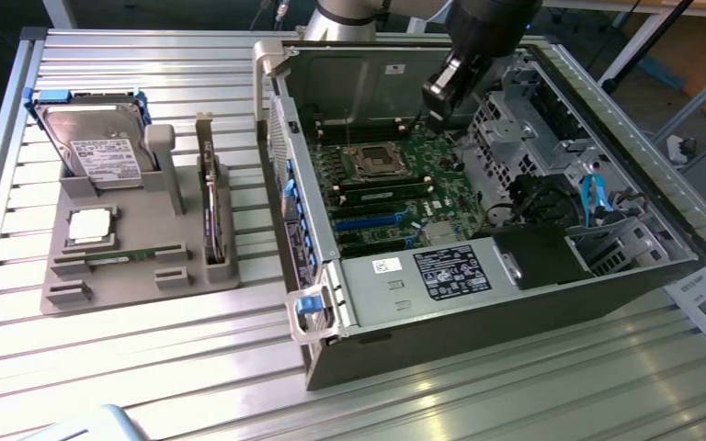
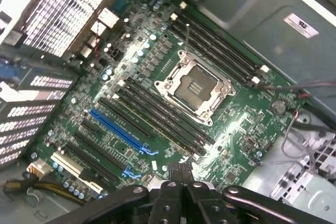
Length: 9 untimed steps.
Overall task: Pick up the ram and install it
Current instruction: 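Press down the ram until it locks into place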
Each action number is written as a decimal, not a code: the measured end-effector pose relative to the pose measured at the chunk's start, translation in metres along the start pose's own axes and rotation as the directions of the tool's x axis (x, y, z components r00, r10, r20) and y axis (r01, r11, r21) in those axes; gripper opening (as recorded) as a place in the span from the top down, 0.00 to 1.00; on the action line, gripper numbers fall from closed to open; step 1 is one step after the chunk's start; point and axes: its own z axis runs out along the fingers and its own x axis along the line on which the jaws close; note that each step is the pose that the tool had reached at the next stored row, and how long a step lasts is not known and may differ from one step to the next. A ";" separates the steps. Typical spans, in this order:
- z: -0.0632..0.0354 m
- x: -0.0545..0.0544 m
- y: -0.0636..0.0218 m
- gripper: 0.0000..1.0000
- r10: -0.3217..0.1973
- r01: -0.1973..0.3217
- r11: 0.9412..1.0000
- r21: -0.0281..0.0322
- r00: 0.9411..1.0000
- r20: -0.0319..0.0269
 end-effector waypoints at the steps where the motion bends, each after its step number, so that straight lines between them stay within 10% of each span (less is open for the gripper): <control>1: 0.0000 0.000 0.0000 0.90 0.035 -0.035 0.999 0.001 0.999 0.001; 9: 0.0000 0.000 0.0001 0.90 0.176 -0.176 0.984 0.005 0.984 0.004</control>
